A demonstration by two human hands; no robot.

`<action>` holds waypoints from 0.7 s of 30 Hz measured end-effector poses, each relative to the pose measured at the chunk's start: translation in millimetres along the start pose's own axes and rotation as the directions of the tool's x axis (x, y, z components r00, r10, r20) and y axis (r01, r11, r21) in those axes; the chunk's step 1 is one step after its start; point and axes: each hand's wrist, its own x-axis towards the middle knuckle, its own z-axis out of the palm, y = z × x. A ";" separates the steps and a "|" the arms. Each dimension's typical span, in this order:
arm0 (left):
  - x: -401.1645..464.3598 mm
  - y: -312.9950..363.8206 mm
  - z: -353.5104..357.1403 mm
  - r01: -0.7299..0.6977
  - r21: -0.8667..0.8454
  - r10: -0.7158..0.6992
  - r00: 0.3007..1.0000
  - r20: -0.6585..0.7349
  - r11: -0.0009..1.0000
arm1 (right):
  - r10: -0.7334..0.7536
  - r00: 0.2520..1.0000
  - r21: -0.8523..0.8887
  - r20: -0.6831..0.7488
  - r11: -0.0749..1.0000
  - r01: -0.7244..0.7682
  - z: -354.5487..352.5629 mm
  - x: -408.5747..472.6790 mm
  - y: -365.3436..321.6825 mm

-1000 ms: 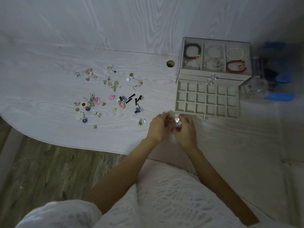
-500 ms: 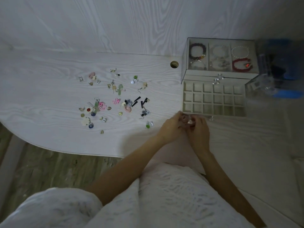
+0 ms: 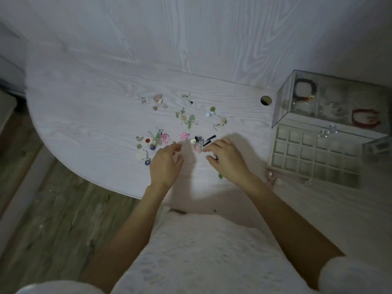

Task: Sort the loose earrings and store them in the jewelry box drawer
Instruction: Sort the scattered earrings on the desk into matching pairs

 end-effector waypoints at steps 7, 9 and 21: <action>15.5 -41.1 -21.8 0.103 -0.016 -0.103 0.994 -0.044 0.995 | 0.057 0.997 -0.177 0.046 0.983 -0.048 30.1 33.4 -15.7; 26.3 -49.0 -31.8 0.105 -0.067 -0.110 0.991 -0.078 0.992 | 0.071 0.997 -0.165 0.011 0.984 -0.068 31.1 30.6 -13.7; 166.8 -56.0 -42.5 -0.088 -0.002 0.088 0.996 0.000 0.996 | 0.170 0.980 -0.098 -0.105 0.979 -0.180 36.5 58.4 -13.9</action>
